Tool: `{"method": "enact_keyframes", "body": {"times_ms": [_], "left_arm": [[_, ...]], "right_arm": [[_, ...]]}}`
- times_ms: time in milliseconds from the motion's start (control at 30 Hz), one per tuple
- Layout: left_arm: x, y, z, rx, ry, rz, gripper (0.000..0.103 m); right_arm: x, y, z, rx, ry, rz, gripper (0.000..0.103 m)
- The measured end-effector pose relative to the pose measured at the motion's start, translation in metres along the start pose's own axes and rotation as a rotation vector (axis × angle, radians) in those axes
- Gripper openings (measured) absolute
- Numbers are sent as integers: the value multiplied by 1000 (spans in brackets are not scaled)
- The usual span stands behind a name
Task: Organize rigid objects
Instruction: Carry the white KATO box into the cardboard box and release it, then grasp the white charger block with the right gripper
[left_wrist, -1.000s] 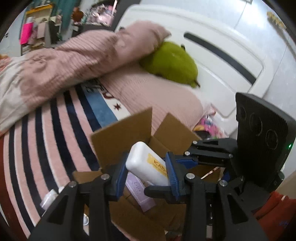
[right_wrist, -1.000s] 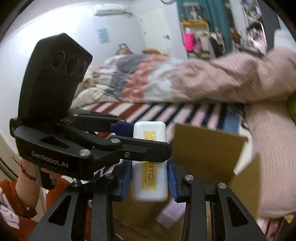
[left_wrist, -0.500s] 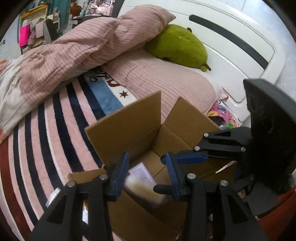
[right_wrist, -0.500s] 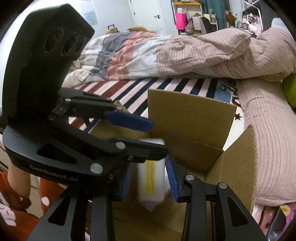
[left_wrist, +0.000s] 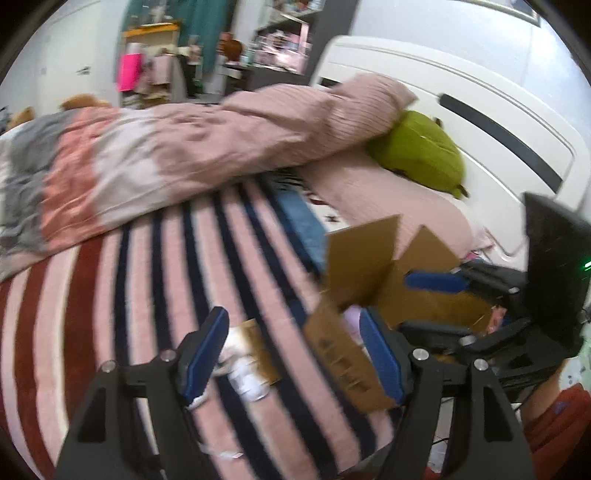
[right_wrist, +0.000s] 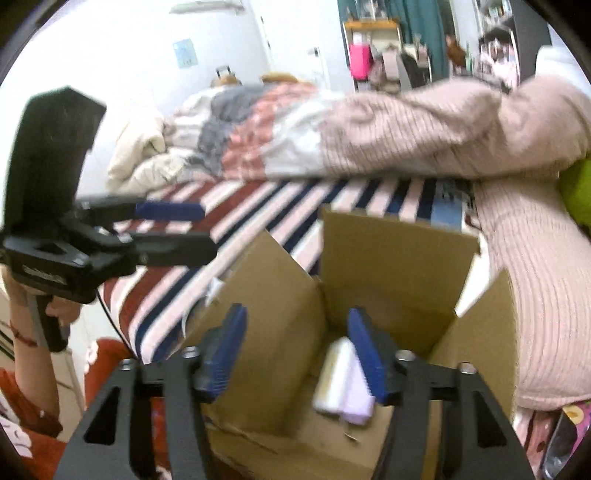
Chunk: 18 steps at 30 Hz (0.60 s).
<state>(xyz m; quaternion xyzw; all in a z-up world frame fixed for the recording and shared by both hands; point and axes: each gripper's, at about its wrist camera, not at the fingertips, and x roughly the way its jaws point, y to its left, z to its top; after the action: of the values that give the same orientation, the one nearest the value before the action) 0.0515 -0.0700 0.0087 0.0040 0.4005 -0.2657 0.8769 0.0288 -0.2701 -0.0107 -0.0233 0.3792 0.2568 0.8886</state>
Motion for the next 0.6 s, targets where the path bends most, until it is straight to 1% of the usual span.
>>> {"method": "enact_keyframes", "body": {"times_ms": [33, 67, 133, 233, 333, 433, 533, 600], "left_arm": [[-10, 11, -8, -14, -14, 30, 70], [-18, 19, -14, -27, -25, 50, 70], [-32, 38, -27, -56, -43, 81, 71], [-48, 66, -47, -101, -60, 124, 74], [-60, 97, -71, -152, -71, 161, 75], [-64, 120, -91, -195, -80, 177, 75], [-62, 137, -106, -221, -78, 193, 75], [-60, 148, -117, -237, -71, 201, 75]], "right_arm": [[-2, 10, 3, -12, -23, 9, 64], [-3, 22, 7, -24, -48, 20, 74], [-3, 45, 13, -59, -73, 27, 88], [7, 84, 20, -121, -83, 40, 88], [26, 117, 24, -163, -58, 71, 97], [53, 147, 22, -238, -46, 72, 97], [92, 166, 13, -260, 27, 87, 97], [120, 169, 4, -243, 70, 101, 97]]}}
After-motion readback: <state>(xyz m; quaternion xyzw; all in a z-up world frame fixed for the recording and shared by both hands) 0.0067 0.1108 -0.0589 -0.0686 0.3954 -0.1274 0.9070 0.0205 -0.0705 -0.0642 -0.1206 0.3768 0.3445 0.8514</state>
